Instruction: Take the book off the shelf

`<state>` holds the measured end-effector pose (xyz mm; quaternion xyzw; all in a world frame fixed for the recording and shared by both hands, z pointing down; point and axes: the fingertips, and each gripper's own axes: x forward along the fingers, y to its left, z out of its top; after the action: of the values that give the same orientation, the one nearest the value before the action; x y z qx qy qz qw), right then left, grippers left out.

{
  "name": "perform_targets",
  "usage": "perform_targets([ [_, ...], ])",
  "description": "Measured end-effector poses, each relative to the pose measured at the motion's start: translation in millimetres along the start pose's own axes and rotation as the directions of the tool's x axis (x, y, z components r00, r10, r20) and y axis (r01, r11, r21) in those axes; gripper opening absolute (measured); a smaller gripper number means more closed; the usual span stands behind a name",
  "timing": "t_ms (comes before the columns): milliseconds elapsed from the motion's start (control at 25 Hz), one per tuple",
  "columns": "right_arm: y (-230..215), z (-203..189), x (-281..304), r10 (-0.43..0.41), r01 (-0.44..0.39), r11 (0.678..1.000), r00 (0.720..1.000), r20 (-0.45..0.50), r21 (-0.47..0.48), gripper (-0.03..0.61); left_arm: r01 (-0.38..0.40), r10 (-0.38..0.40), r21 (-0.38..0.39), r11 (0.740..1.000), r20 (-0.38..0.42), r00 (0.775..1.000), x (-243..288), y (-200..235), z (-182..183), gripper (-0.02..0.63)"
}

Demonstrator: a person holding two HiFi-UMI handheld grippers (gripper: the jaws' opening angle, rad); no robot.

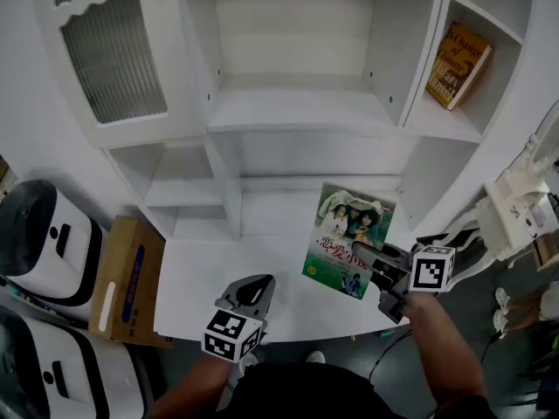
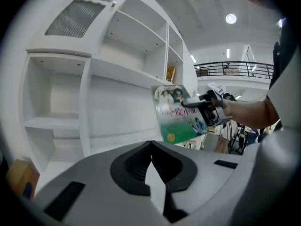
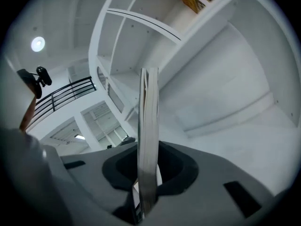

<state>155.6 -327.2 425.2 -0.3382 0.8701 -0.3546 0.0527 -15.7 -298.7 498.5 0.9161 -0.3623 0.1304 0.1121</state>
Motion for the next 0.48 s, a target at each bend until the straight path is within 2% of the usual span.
perform_targets([
  [120, -41, -62, 19, -0.012, 0.025, 0.995, 0.992, -0.127, 0.099, 0.08, -0.013, 0.013, -0.008, 1.0, -0.011, 1.0, 3, -3, -11, 0.011],
  [240, -72, -121, 43, -0.004, 0.052, 0.98, 0.97, -0.243, 0.191, 0.08, -0.03, 0.029, -0.018, 0.999, -0.031, 0.999, 2, -4, -26, 0.011],
  [480, -116, -209, 93, 0.081, 0.079, 0.926, 0.914, -0.398, 0.369, 0.081, -0.066, 0.062, -0.051, 0.996, -0.078, 0.995, -6, 0, -51, 0.011],
])
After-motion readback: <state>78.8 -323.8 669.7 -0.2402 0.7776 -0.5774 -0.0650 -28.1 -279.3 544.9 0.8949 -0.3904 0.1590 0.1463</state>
